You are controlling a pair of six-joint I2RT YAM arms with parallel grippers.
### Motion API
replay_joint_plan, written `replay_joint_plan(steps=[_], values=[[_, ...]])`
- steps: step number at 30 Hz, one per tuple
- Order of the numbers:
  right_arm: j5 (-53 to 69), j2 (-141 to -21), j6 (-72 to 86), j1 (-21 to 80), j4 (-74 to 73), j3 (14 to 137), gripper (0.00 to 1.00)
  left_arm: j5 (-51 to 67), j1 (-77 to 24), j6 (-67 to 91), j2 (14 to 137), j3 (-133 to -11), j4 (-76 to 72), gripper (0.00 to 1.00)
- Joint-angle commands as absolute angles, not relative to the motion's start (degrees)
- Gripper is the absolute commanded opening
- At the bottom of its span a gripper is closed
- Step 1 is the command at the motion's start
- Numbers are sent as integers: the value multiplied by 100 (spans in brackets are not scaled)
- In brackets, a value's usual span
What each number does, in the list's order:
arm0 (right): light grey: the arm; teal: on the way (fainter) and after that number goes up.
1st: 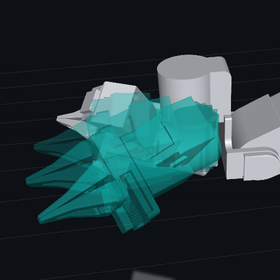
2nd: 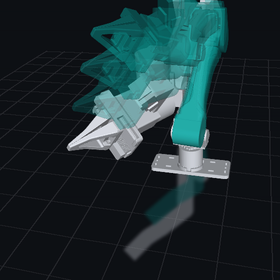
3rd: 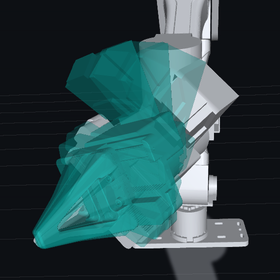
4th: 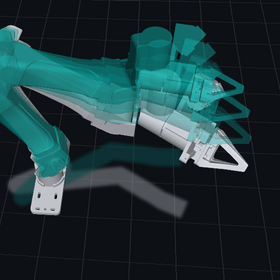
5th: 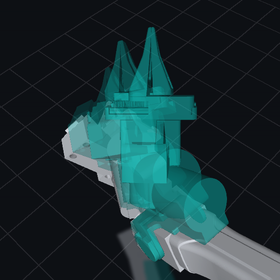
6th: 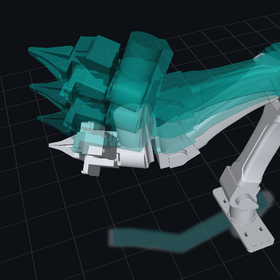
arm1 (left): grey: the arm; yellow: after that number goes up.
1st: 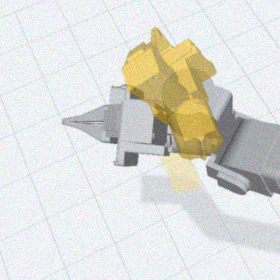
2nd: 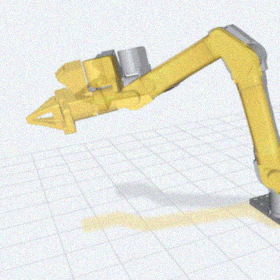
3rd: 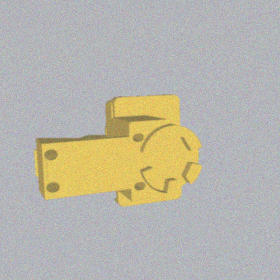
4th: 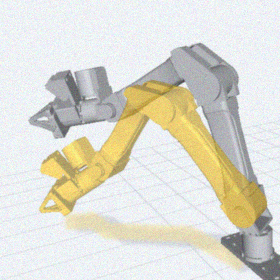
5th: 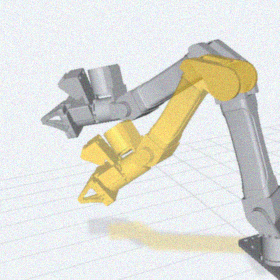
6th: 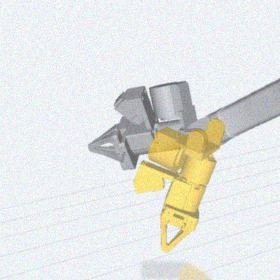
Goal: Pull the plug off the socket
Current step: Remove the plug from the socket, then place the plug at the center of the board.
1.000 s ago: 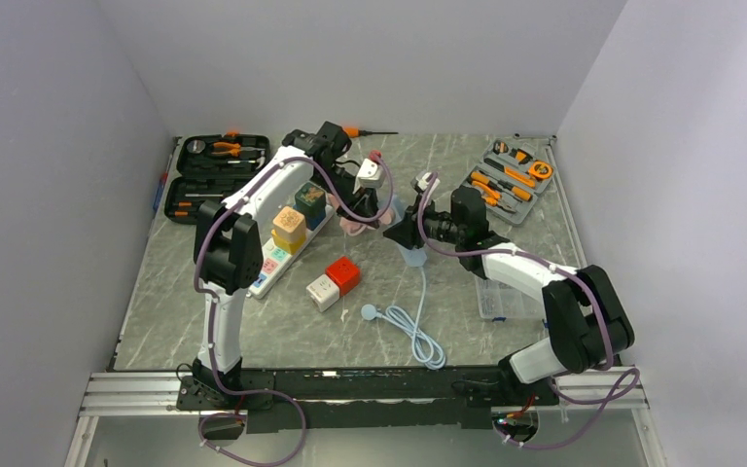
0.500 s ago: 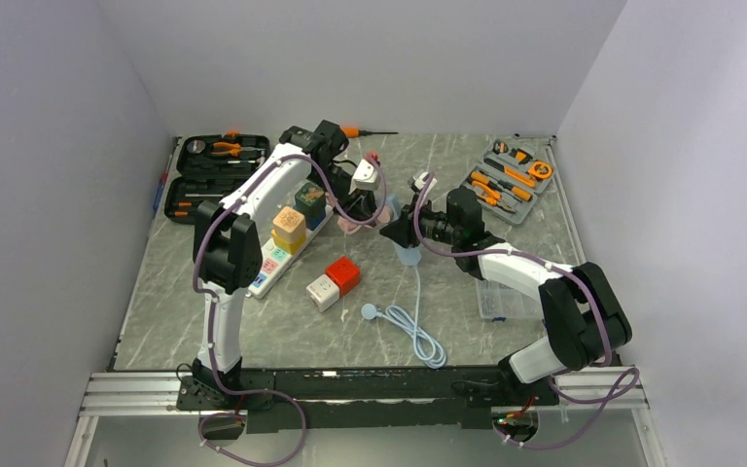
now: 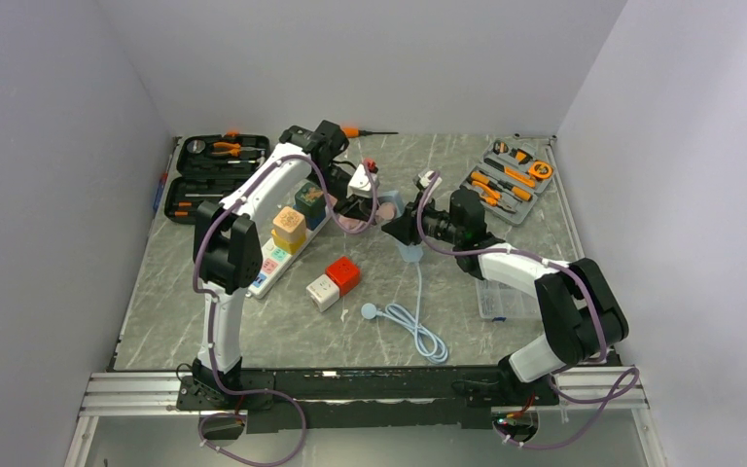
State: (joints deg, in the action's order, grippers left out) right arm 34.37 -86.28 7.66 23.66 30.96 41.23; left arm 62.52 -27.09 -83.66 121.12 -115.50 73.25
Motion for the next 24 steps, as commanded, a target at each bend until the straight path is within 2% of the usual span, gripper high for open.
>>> replay_joint_plan(steps=[1, 7, 17, 21, 24], values=[[2229, -8621, 1000, 1851, 4087, 4114, 0, 6949, -2906, -8516, 11594, -11433, 8548, 0], [2439, -8640, 1424, 1622, 4432, 3973, 0, 6943, -2909, -8684, 11548, -11317, 8580, 0], [1754, -8828, 1199, 1568, 3599, 4241, 0, 6929, -2897, -8899, 11371, -11187, 8578, 0], [1687, -8831, 1208, 1570, 3725, 4143, 0, 6913, -2891, -8811, 11448, -11210, 8478, 0], [1633, -8998, 1067, 1569, 3345, 4383, 0, 6774, -2891, -8387, 11540, -11185, 7986, 0]])
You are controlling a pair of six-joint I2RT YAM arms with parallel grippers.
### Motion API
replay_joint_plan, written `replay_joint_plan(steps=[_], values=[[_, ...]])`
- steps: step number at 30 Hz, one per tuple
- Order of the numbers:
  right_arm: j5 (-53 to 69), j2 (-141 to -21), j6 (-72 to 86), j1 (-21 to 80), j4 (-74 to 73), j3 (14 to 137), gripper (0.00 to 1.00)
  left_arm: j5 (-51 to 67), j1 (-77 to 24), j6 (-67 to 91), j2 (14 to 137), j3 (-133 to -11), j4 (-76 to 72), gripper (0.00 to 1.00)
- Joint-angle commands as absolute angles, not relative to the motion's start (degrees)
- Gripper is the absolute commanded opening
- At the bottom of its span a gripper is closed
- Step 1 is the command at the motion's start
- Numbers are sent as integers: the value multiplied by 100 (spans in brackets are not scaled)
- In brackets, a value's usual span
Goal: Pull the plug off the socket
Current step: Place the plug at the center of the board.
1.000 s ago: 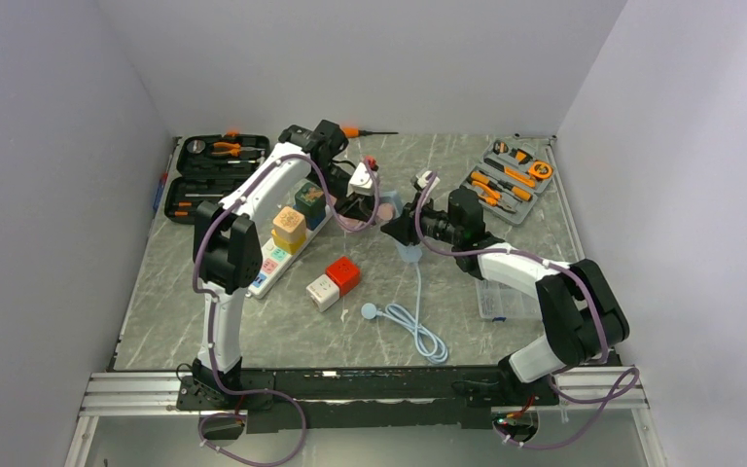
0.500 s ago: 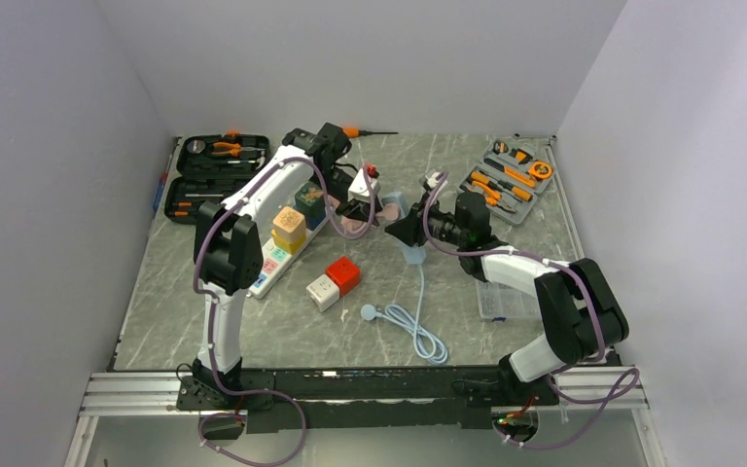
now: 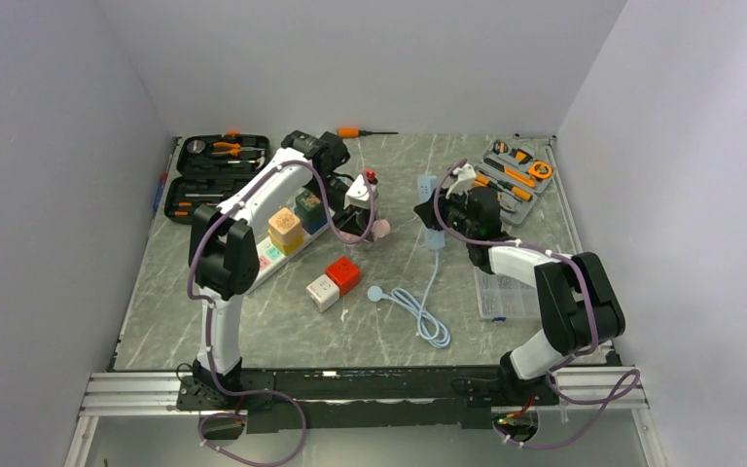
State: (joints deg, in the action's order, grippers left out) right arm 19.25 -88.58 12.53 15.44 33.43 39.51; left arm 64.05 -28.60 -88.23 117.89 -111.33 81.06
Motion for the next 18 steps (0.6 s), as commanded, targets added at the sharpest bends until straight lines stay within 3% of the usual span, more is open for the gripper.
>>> replay_joint_plan(steps=[1, 5, 7, 9, 12, 13, 14, 18], values=[[1473, -9092, 1000, 1568, 3116, 4519, 0, 6655, -2898, -7866, 11536, -11095, 7512, 0], [732, -9430, 860, 1564, 2349, 4952, 0, 5263, -3014, -5669, 11172, -9944, 4415, 0], [527, -9681, 904, 1537, 1864, 5203, 1, 4941, -3038, -5591, 11097, -9597, 3881, 0], [465, -9909, 970, 1531, 1617, 5334, 11, 4673, -3061, -5345, 11284, -9632, 3677, 0], [323, -10156, 1109, 1538, 1453, 5431, 16, 4220, -3089, -5030, 11536, -9662, 3377, 0], [257, -10212, 1142, 1534, 1416, 5470, 22, 4052, -3104, -4964, 11597, -9641, 3281, 0], [179, -10256, 1160, 1521, 1347, 5524, 35, 3910, -3115, -4944, 11649, -9623, 3215, 0], [-240, -10432, 1302, 1490, 981, 5860, 57, 3225, -3138, -4770, 11952, -9691, 2921, 0]])
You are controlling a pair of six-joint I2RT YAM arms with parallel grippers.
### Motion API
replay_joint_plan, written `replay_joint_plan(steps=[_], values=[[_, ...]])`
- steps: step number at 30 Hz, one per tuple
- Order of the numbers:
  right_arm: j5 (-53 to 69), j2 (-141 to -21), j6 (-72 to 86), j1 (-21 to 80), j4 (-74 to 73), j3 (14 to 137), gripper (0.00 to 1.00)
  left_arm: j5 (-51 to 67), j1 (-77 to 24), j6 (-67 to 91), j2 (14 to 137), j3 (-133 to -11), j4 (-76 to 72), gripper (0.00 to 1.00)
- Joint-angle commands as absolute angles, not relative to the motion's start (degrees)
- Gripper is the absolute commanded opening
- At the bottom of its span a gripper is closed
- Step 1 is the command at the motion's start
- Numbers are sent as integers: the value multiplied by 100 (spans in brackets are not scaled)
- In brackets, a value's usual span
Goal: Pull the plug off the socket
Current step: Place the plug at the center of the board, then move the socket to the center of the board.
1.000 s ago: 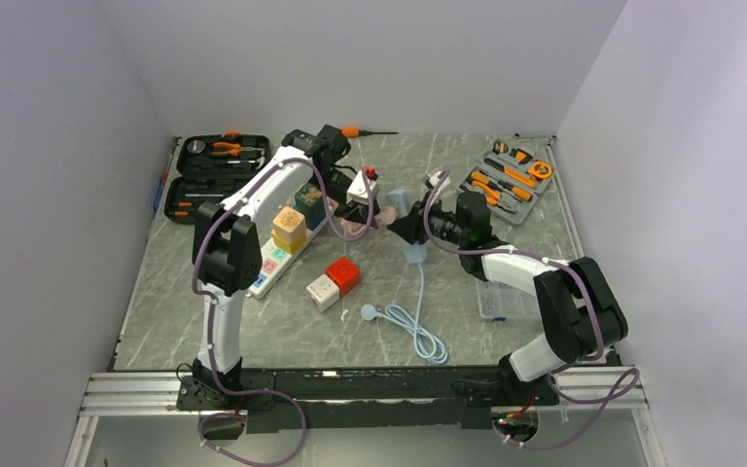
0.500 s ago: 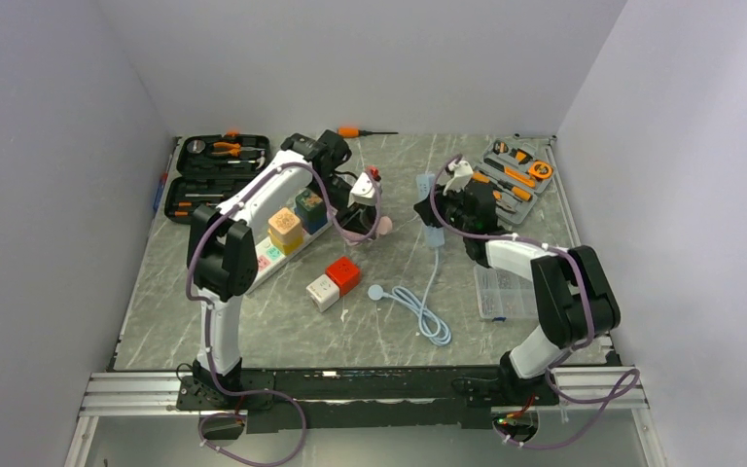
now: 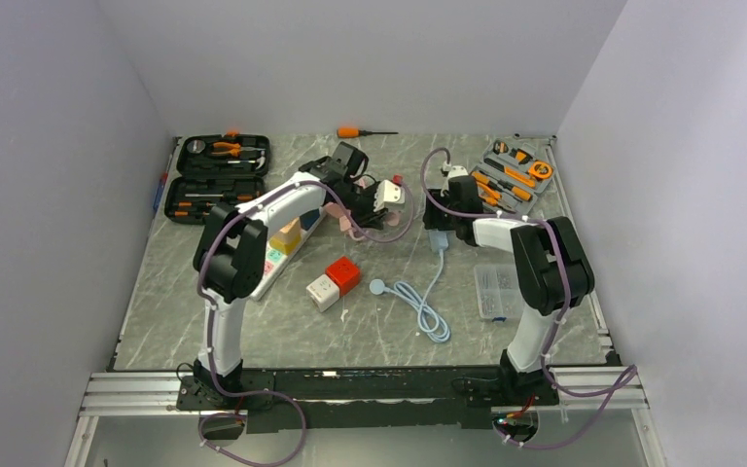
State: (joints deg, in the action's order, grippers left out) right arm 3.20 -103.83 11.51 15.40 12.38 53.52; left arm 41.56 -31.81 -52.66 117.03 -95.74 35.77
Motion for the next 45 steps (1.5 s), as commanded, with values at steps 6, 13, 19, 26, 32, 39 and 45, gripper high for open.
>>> replay_joint_plan(steps=[6, 13, 19, 26, 32, 39, 45], values=[[-447, -10280, 1766, 1422, 461, 6185, 85, 2475, -3138, -4254, 12551, -10417, 2900, 0], [-159, -8772, 2092, 1686, 546, 5253, 99, 2414, -3152, -4032, 12856, -10723, 3079, 6], [412, -7759, 2742, 2065, 638, 4209, 100, 2579, -3251, -4029, 12866, -10870, 3450, 75], [1281, -6701, 2876, 2180, 978, 3385, 100, 2725, -3139, -3549, 12430, -12012, 4622, 99], [-555, -6701, 2044, 4023, -274, 3882, 66, 2963, -2651, -2846, 11321, -11946, 5308, 99], [-1057, -7186, 2131, 5243, -267, 3840, 3, 3183, -1603, -2360, 10113, -10925, 5796, 99], [-659, -7548, 2229, 5769, -30, 3777, 0, 3398, -1127, -2598, 9319, -9842, 6323, 99]])
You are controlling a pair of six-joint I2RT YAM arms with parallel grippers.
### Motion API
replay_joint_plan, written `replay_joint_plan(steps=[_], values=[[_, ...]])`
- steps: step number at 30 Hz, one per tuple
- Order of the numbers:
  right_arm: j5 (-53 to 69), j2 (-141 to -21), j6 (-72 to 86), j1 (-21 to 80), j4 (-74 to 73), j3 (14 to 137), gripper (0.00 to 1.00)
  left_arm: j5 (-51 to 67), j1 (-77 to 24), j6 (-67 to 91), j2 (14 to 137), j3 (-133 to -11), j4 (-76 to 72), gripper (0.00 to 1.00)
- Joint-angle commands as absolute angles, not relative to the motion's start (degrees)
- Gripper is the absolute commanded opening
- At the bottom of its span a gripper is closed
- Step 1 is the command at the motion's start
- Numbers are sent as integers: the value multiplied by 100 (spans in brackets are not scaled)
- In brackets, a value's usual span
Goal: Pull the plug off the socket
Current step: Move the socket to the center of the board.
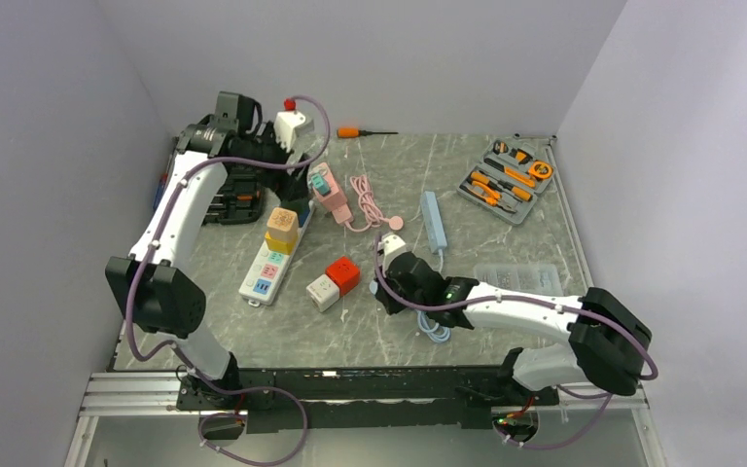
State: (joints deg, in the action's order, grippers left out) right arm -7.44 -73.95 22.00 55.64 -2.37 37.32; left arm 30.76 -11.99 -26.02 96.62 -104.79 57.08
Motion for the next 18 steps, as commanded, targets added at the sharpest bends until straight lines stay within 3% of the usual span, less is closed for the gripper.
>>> replay_joint_plan(steps=[1, 8, 18], values=[[-531, -7642, 2260, 5778, -27, 3734, 0, 3339, -1113, -2640, 9155, -9608, 6289, 99], [-1116, -8430, 2821, 5654, -454, 3645, 0, 3156, -1107, -2850, 8241, -8603, 6164, 99], [-1393, -7154, 3975, 4029, -1038, 2789, 0, 2960, -1107, -3105, 7903, -8098, 6433, 99]])
